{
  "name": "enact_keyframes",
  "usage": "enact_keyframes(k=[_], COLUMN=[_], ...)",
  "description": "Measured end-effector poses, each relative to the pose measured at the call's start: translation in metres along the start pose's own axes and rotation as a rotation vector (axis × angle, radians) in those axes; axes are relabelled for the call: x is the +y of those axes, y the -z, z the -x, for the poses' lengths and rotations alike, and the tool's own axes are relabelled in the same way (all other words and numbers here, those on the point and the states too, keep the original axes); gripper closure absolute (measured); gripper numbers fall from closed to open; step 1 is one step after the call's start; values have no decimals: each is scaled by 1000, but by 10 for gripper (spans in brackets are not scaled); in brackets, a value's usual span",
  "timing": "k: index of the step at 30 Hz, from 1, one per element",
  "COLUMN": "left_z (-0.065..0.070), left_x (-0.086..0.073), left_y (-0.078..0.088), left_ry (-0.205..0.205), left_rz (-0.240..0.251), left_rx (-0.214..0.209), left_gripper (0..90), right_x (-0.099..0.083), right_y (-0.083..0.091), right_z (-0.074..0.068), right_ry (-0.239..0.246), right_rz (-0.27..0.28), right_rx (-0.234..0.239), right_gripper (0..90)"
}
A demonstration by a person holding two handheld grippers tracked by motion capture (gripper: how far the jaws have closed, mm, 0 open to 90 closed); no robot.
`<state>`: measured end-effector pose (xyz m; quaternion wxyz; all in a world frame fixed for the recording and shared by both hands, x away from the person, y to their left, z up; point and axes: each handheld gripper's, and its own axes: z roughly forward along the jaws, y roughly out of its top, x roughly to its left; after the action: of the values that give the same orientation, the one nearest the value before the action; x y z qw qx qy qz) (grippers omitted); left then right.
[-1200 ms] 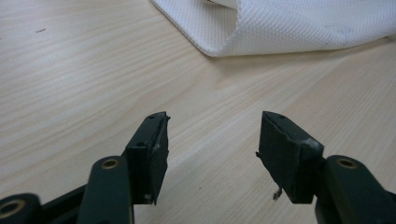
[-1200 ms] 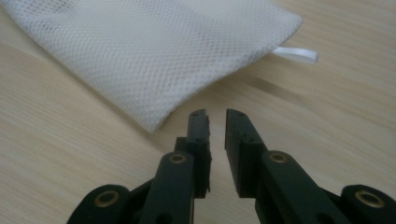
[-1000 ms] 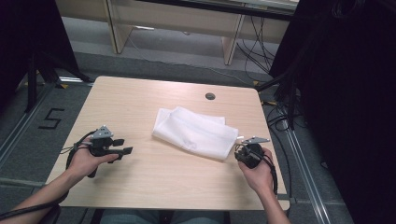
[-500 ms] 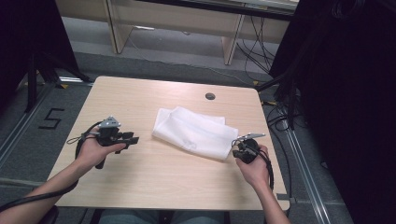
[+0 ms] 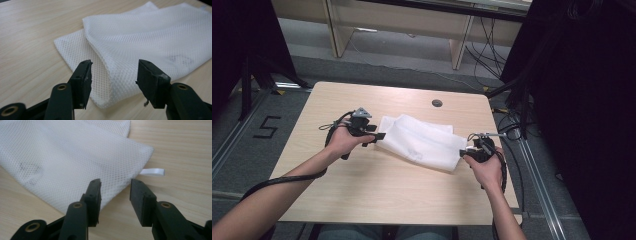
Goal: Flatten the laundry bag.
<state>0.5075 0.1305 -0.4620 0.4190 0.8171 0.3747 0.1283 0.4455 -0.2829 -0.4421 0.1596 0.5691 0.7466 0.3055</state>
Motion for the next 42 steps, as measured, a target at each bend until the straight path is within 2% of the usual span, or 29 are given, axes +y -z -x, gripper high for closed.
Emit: enact_keyframes(k=[3, 6, 7, 8, 9, 10, 11, 12, 13, 14, 15, 16, 17, 19, 20, 21, 22, 24, 30, 31, 33, 34, 35, 36, 37, 38, 39, 41, 42], left_z=[0, 0, 1, 1, 3, 5, 7, 8, 9, 10, 10, 10, 11, 12, 11, 12, 11, 14, 17, 17, 18, 18, 18, 19, 19, 20, 21, 21, 21], left_x=[-1, -4, -4, -5, -5, -6, -6, -7, -7, -8, -8, -9, -9, -11, -12, -14, -15, -17, -22, -22, -25, -26, -27, -29, -30, -32, -34, -36, -37], left_y=[-8, -15, -19, -21, -22, -24, -25, -26, -27, -28, -28, -28, -28, -26, -25, -25, -23, -22, -14, -13, -10, -9, -7, -4, -3, -1, 1, 3, 5], left_ry=[-32, -11, 0, -4, -15, -23, -33, -34, -34, -27, -31, -34, -32, -30, -47, -39, -70, -87, -106, -114, -121, -125, -124, -124, -125, -129, -133, -137, -141], left_rz=[-52, -80, -88, -98, -111, -127, -145, -158, -172, -183, -190, -196, -207, -253, -281, -283, -312, -321, -340, -345, -351, -353, -357, -364, -366, -364, -368, -368, -371], left_rx=[15, 10, 4, -3, -7, -11, -11, -4, -2, 5, 6, 7, 7, -8, -13, -14, -18, -16, -29, -30, -28, -31, -31, -39, -41, -46, -51, -53, -49], left_gripper=[450, 467, 477, 497, 515, 535, 548, 557, 574, 594, 624, 651, 667, 740, 754, 775, 782, 799, 811, 812, 813, 812, 813, 813, 813, 813, 812, 809, 807], right_x=[4, 6, 5, 6, 6, 6, 7, 8, 9, 8, 9, 9, 10, 8, 7, 7, 7, 6, 4, 3, 0, 0, -2, -4, -5, -6, -8, -8, -9], right_y=[-8, -18, -24, -25, -27, -29, -30, -31, -32, -34, -34, -35, -35, -39, -41, -43, -43, -45, -42, -40, -38, -35, -34, -32, -29, -28, -27, -25, -26], right_z=[-2, -6, -6, -6, -7, -8, -8, -7, -7, -9, -11, -7, -7, -8, -9, -13, -14, -16, -22, -24, -23, -30, -30, -29, -32, -32, -32, -33, -29], right_ry=[-14, -50, -51, -59, -59, -48, -62, -65, -59, -56, -84, -31, -20, -11, -1, -13, -10, 11, 24, 10, 46, -12, -3, 33, 11, 20, 38, 14, 64], right_rz=[-26, -70, -46, -90, -103, -112, -113, -122, -126, -103, -123, -141, -154, -162, -166, -170, -189, -197, -222, -230, -235, -264, -269, -266, -281, -286, -272, -256, -218], right_rx=[14, 3, 15, 62, 61, 11, 21, 55, 42, -2, 8, 24, 12, 30, 38, 45, 50, 66, 77, 83, 78, 82, 76, 95, 93, 87, 94, 99, 95], right_gripper=[605, 611, 615, 621, 628, 640, 656, 665, 676, 689, 716, 731, 757, 808, 828, 862, 891, 900, 900, 900, 900, 900, 900, 900, 900, 900, 900, 855, 828])
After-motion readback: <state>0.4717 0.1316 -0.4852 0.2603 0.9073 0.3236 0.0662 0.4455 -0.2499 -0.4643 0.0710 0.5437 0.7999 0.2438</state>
